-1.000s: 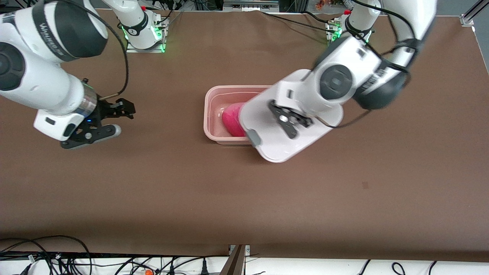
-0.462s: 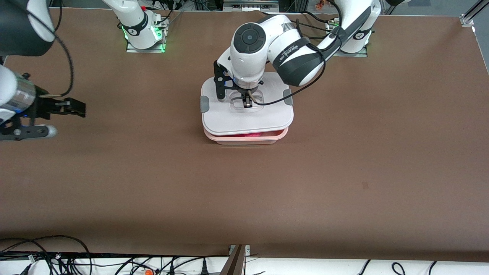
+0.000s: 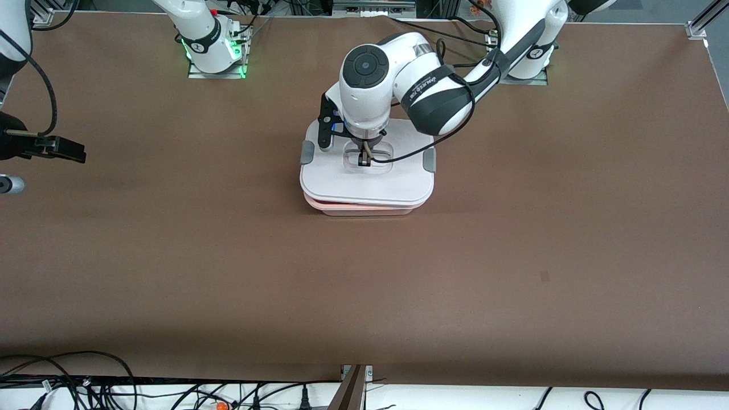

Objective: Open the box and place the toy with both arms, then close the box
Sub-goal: 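Carry the lid over the box with the left gripper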

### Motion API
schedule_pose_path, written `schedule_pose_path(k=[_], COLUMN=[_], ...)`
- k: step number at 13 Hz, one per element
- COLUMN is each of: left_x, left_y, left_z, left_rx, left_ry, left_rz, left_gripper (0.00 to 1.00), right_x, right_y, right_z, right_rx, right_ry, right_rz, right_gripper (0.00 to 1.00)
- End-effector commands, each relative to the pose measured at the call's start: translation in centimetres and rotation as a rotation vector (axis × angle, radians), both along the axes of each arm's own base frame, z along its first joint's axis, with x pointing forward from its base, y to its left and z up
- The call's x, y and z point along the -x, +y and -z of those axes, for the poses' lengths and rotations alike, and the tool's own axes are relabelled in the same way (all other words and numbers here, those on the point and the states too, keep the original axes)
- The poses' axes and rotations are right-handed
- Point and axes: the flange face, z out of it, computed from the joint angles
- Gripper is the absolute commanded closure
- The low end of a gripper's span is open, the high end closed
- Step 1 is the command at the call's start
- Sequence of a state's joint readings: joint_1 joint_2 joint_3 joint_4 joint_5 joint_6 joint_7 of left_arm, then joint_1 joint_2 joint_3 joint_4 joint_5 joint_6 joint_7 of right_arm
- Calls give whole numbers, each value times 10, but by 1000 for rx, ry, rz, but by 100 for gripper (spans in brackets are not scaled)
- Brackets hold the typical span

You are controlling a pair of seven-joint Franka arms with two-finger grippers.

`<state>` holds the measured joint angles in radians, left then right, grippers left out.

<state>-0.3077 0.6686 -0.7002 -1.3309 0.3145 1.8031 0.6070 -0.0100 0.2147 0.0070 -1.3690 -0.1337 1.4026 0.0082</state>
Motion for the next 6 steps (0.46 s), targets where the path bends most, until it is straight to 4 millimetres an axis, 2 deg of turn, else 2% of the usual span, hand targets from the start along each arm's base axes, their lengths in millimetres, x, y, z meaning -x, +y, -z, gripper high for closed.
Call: schedule_pose_path(k=[1, 2, 3, 6], left_x=[-3, -2, -3, -4], left_y=[-11, -13, -12, -11], left_z=[7, 11, 14, 16], left_rx=[7, 5, 1, -11], left_ry=[-27, -22, -22, -24], left_rz=[-20, -22, -25, -72], left_gripper=[100, 100, 100, 100], right_x=[24, 27, 31, 34], right_y=[27, 33, 30, 47], right_z=[-8, -6, -6, -3], right_rx=[-18, -44, -53, -56], right_ry=[7, 18, 27, 37], right_rz=[-45, -48, -37, -65], right_gripper=[0, 0, 0, 0])
